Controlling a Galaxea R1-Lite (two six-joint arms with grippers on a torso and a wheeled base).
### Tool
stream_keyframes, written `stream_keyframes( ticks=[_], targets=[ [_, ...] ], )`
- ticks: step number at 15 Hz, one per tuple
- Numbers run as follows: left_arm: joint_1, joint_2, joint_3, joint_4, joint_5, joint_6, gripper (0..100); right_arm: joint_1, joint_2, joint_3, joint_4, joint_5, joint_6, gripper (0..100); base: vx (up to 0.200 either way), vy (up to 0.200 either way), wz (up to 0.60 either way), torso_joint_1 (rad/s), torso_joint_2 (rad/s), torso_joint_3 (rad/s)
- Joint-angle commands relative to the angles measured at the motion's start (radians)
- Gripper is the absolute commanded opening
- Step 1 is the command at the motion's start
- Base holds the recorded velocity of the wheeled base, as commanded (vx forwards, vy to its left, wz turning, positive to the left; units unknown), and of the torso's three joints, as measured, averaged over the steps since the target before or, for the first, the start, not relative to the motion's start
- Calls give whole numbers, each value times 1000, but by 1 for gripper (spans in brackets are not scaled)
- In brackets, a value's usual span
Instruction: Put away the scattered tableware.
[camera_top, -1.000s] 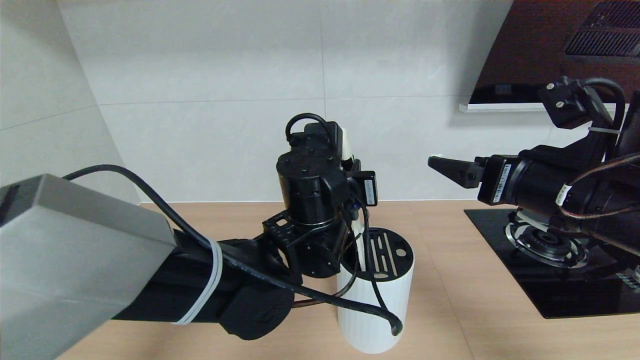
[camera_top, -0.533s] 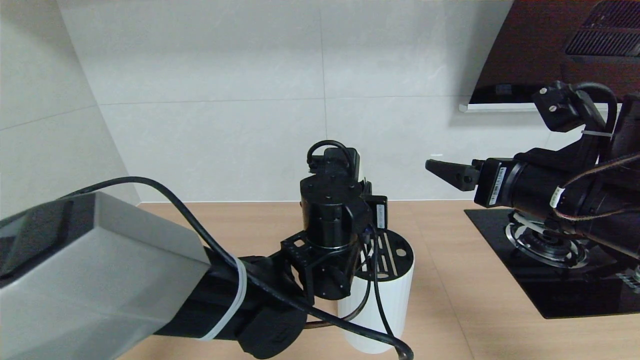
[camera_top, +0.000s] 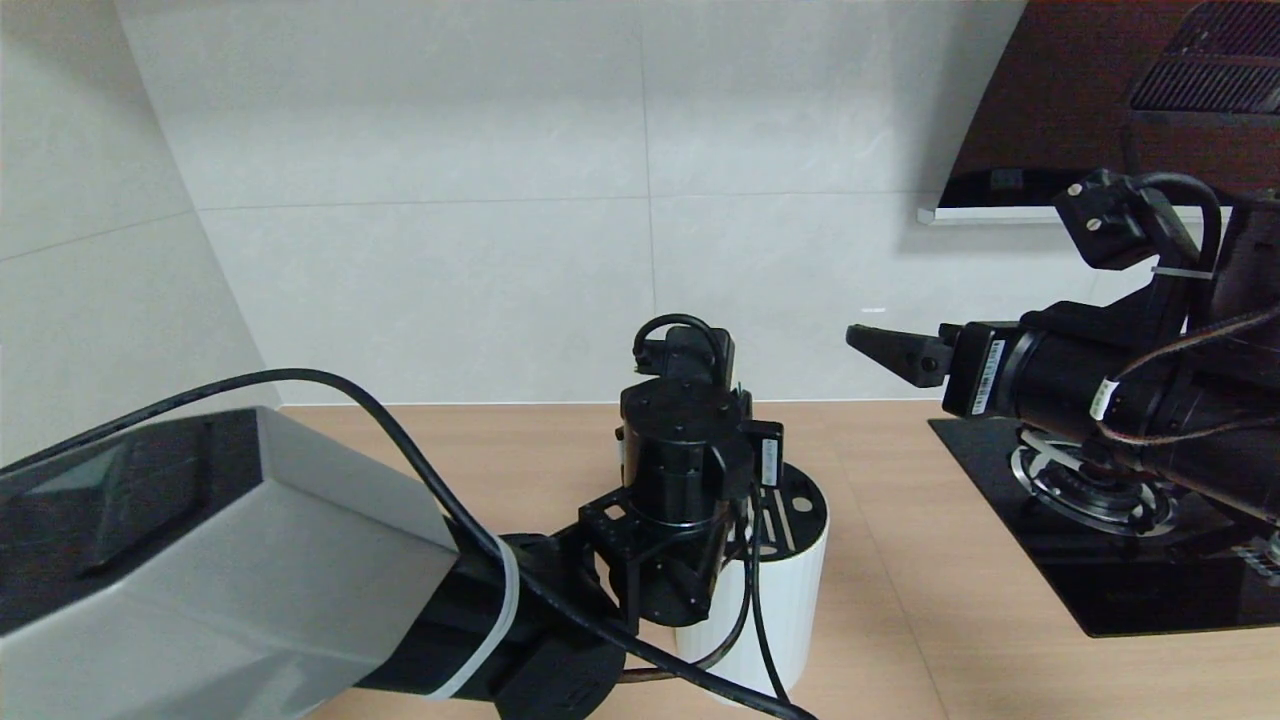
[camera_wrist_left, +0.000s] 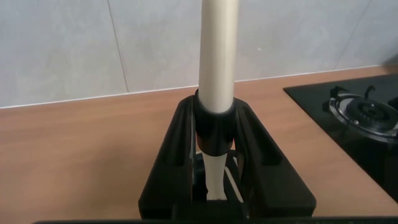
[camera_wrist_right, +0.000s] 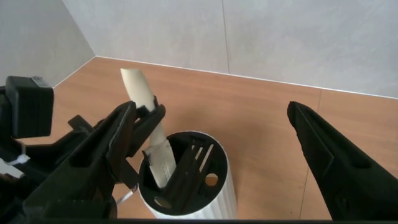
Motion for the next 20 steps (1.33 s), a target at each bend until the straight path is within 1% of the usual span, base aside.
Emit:
stream_keyframes(
  ticks=[1, 2, 3, 13, 14, 15, 16, 17, 18, 19, 20],
  targets=[
    [-3, 8, 1, 1, 0, -1, 0, 0, 2, 0, -2, 0, 0, 100, 0, 0, 0, 0, 0, 0],
    [-3, 8, 1, 1, 0, -3, 0, 0, 2, 0, -2, 0, 0, 100, 0, 0, 0, 0, 0, 0],
    [-4, 8, 1, 1, 0, -3, 100, -1, 2, 0, -2, 0, 0, 100, 0, 0, 0, 0, 0, 0],
    [-4, -15, 3, -7, -3, -6, 100, 0, 1, 8, -3, 0, -14, 100, 0, 0, 0, 0, 0, 0],
    [0, -46, 12, -25, -3, -6, 100, 0, 1, 9, -3, 0, -14, 100, 0, 0, 0, 0, 0, 0],
    [48, -121, 45, -59, -8, 7, 100, 0, 1, 8, -5, 0, -14, 100, 0, 0, 0, 0, 0, 0],
    [105, -207, 73, -77, -43, 10, 100, 0, -4, 6, -8, 0, -12, 100, 0, 0, 0, 0, 0, 0],
    [152, -309, 133, -81, -109, 4, 100, 0, -5, 3, -9, -1, -12, 100, 0, 0, 0, 0, 0, 0],
    [174, -375, 176, -79, -158, 4, 100, -1, -8, 2, -11, -4, -12, 100, 0, 0, 0, 0, 0, 0],
    [191, -498, 259, -73, -268, 4, 100, -1, -24, 0, -11, -7, -14, 100, 0, 0, 0, 0, 0, 0],
    [198, -587, 308, -64, -334, 7, 100, -4, -41, 2, -11, -11, -14, 100, 0, 0, 0, 0, 0, 0]
  ],
)
